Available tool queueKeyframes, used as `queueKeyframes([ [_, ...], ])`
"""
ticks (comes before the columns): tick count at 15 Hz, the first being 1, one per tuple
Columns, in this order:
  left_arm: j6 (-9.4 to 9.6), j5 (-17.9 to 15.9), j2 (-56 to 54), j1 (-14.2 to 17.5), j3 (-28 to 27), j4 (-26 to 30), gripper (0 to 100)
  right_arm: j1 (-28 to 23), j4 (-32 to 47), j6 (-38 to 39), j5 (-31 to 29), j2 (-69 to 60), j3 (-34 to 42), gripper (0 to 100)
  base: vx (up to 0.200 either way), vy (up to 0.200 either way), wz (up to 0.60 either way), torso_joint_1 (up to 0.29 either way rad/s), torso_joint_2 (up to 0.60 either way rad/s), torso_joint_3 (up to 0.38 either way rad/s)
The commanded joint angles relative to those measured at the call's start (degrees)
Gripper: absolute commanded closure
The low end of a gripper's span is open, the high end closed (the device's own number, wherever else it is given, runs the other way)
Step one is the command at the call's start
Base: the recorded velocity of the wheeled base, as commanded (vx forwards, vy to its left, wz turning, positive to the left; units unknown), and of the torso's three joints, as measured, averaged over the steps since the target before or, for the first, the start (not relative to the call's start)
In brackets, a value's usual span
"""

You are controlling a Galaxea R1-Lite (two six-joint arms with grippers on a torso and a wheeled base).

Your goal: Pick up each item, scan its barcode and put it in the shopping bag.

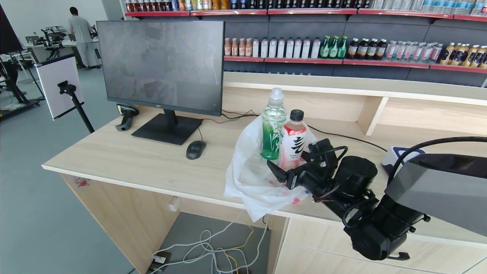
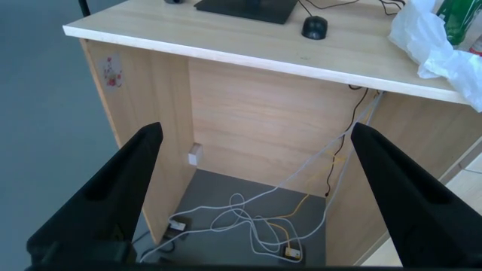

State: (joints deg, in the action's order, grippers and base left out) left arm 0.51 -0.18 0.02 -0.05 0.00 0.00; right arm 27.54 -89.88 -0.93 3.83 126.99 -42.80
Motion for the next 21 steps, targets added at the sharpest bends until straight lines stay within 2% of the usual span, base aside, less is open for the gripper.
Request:
queueKeyframes([
  [1, 0.02, 0.01, -0.02, 0.05, 0.00, 0.00, 0, 0.50, -0.12, -0.04, 0.04, -4.82, 2.55, 0, 0.000, 0.000, 0.00, 0.000, 0.00, 0.000],
  [5, 0.02, 0.01, -0.02, 0.05, 0.00, 0.00, 0, 0.50, -0.12, -0.04, -0.05, -11.41, 7.38, 0, 0.000, 0.000, 0.00, 0.000, 0.00, 0.000],
  [14, 0.02, 0.01, -0.02, 0.05, 0.00, 0.00, 0, -1.08, -0.12, 2.51, 0.04, -22.31, 11.86, 0, 0.000, 0.000, 0.00, 0.000, 0.00, 0.000],
  [21, 0.02, 0.01, -0.02, 0.05, 0.00, 0.09, 0, -2.75, -0.12, 3.21, 0.04, -23.01, 12.22, 0, 0.000, 0.000, -0.60, 0.007, 0.00, 0.002],
])
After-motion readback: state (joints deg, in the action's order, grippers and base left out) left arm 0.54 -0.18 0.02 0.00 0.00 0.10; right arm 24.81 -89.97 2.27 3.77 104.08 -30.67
